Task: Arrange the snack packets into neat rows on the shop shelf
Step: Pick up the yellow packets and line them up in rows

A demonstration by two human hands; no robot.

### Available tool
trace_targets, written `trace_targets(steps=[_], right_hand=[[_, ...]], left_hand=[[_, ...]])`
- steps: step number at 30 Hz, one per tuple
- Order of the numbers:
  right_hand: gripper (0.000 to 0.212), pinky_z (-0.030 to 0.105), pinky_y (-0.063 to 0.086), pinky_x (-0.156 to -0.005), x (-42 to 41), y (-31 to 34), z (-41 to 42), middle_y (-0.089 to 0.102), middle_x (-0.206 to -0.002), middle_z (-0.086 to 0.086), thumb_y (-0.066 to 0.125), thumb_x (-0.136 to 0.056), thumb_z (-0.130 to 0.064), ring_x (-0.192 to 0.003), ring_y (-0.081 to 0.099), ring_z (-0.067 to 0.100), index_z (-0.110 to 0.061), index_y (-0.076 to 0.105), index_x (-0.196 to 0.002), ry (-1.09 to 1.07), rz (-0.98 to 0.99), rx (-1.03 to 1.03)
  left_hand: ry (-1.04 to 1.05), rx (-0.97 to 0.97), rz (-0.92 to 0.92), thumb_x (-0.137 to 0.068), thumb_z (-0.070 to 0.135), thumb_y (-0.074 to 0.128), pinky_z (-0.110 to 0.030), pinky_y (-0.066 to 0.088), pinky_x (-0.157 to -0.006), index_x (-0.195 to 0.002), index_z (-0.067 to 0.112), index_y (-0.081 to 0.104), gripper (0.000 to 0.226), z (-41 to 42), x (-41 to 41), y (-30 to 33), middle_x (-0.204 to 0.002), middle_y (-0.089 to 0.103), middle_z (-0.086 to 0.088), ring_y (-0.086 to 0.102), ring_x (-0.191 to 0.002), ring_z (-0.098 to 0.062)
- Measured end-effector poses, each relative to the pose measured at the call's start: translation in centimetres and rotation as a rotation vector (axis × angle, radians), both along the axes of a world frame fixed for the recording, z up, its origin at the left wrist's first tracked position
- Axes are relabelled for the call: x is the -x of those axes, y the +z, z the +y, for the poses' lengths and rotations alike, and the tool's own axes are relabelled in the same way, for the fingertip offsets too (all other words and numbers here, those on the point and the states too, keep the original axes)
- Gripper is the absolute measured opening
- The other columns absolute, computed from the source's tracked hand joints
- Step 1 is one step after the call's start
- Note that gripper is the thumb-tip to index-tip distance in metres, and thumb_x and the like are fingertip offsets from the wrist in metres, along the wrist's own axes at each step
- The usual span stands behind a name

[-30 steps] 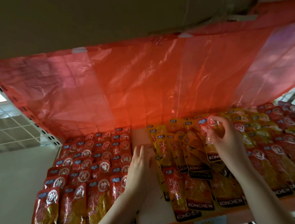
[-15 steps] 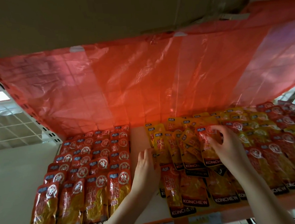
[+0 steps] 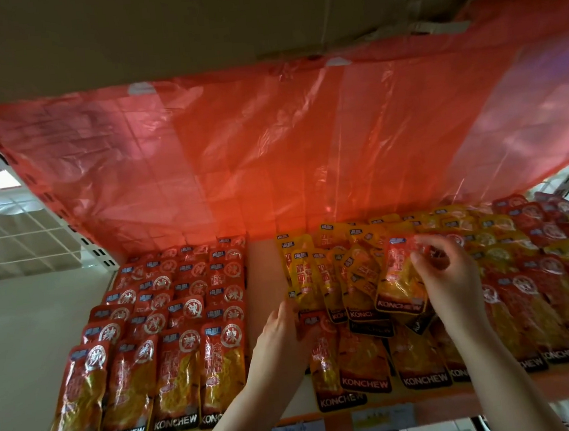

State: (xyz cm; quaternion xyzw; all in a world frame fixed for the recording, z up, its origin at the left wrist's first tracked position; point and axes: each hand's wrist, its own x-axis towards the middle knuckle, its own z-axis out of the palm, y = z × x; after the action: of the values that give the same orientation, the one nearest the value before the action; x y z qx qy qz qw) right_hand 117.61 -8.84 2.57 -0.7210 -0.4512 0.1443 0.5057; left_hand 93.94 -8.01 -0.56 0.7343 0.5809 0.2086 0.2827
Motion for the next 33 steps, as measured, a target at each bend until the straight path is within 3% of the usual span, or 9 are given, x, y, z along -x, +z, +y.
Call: trace_targets(steps=[5, 8, 9, 11, 14, 16, 20, 29, 33], right_hand=[[0.022, 0.009, 0.04, -0.051, 3.7, 2.4, 0.9, 0.066, -0.091, -0.01, 0.06, -0.09, -0.02, -0.057, 0.055, -0.002, -0.015, 0.062, -0.112, 0.253, 0.103, -0.031], [0.026, 0.015, 0.027, -0.034, 6.7, 2.7, 1.9, 0.058, -0.059, -0.02, 0.059, -0.091, -0.02, -0.035, 0.038, 0.006, -0.018, 0.059, -0.117, 0.411, 0.123, 0.032], [0.029, 0.018, 0.037, -0.038, 7.7, 2.7, 2.2, 0.06, -0.066, -0.02, 0.06, -0.09, -0.02, -0.043, 0.048, 0.01, -0.018, 0.058, -0.119, 0.444, 0.122, 0.05], [0.038, 0.008, 0.047, -0.073, 9.6, 2.3, 2.7, 0.056, -0.106, -0.02, 0.062, -0.089, -0.021, -0.092, 0.062, 0.009, -0.016, 0.054, -0.125, 0.51, 0.053, 0.094], [0.042, -0.002, 0.037, -0.077, 12.1, 1.3, 2.3, 0.05, -0.111, -0.019, 0.063, -0.088, -0.024, -0.103, 0.053, -0.007, -0.015, 0.048, -0.126, 0.643, -0.015, 0.153], [0.044, 0.008, 0.042, -0.082, 13.3, 0.3, 1.6, 0.053, -0.112, -0.012, 0.064, -0.088, -0.023, -0.108, 0.055, 0.001, -0.019, 0.045, -0.127, 0.691, -0.035, 0.169], [0.051, 0.033, 0.037, -0.102, 14.6, -1.3, 1.6, 0.043, -0.133, 0.007, 0.065, -0.086, -0.029, -0.124, 0.04, 0.025, -0.014, 0.045, -0.13, 0.506, -0.567, 0.097], [0.025, 0.029, 0.053, -0.079, 14.7, -2.8, 6.2, 0.064, -0.104, -0.002, 0.064, -0.085, -0.013, -0.093, 0.061, 0.018, -0.017, 0.063, -0.109, 0.568, -0.717, 0.044], [0.031, 0.028, 0.055, -0.071, 15.0, -2.9, 7.4, 0.068, -0.096, -0.001, 0.073, -0.074, -0.006, -0.088, 0.065, 0.018, -0.016, 0.067, -0.102, 0.572, -0.765, 0.093]], left_hand=[[0.119, -0.185, -0.256, -0.094, 0.028, 0.05, -0.028, 0.051, -0.063, -0.092, 0.021, 0.059, 0.012, -0.2, 0.0, 1.5, -0.083, 0.064, 0.007, 0.06, -0.071, -0.007], [0.146, -0.036, -0.536, -0.092, 0.028, 0.052, -0.027, 0.055, -0.064, -0.097, 0.028, 0.058, 0.008, 0.6, 0.5, 3.3, -0.083, 0.069, 0.007, 0.066, -0.074, -0.004], [0.15, 0.027, -0.6, -0.09, 0.021, 0.056, -0.027, 0.056, -0.065, -0.101, 0.027, 0.056, 0.012, 0.9, 0.7, 3.8, -0.085, 0.069, 0.006, 0.067, -0.076, -0.005], [0.177, 0.064, -0.644, -0.087, 0.006, 0.061, -0.022, 0.055, -0.063, -0.106, 0.022, 0.056, 0.025, 1.7, 1.2, 4.1, -0.086, 0.069, 0.004, 0.068, -0.076, -0.006], [0.253, -0.033, -0.578, -0.084, -0.003, 0.062, -0.016, 0.053, -0.062, -0.1, 0.016, 0.062, 0.025, 3.2, 2.2, 4.4, -0.086, 0.069, 0.003, 0.068, -0.079, -0.008], [0.308, -0.072, -0.516, -0.083, -0.003, 0.061, -0.013, 0.051, -0.063, -0.1, 0.01, 0.066, 0.022, 4.1, 2.6, 4.3, -0.088, 0.069, 0.002, 0.066, -0.08, -0.009], [0.351, -0.074, -0.403, -0.085, 0.002, 0.06, -0.006, 0.046, -0.064, -0.103, 0.009, 0.067, 0.021, 5.5, 2.9, 3.9, -0.092, 0.067, 0.003, 0.06, -0.079, 0.0], [0.221, -0.035, -0.27, -0.088, 0.007, 0.056, -0.01, 0.047, -0.057, -0.102, 0.011, 0.067, 0.019, 7.9, 3.1, 3.8, -0.095, 0.069, -0.003, 0.063, -0.078, -0.011], [0.145, -0.018, -0.122, -0.091, 0.01, 0.05, -0.018, 0.041, -0.065, -0.114, 0.013, 0.06, 0.025, 8.7, 3.6, 3.9, -0.107, 0.065, -0.002, 0.058, -0.088, -0.014]])
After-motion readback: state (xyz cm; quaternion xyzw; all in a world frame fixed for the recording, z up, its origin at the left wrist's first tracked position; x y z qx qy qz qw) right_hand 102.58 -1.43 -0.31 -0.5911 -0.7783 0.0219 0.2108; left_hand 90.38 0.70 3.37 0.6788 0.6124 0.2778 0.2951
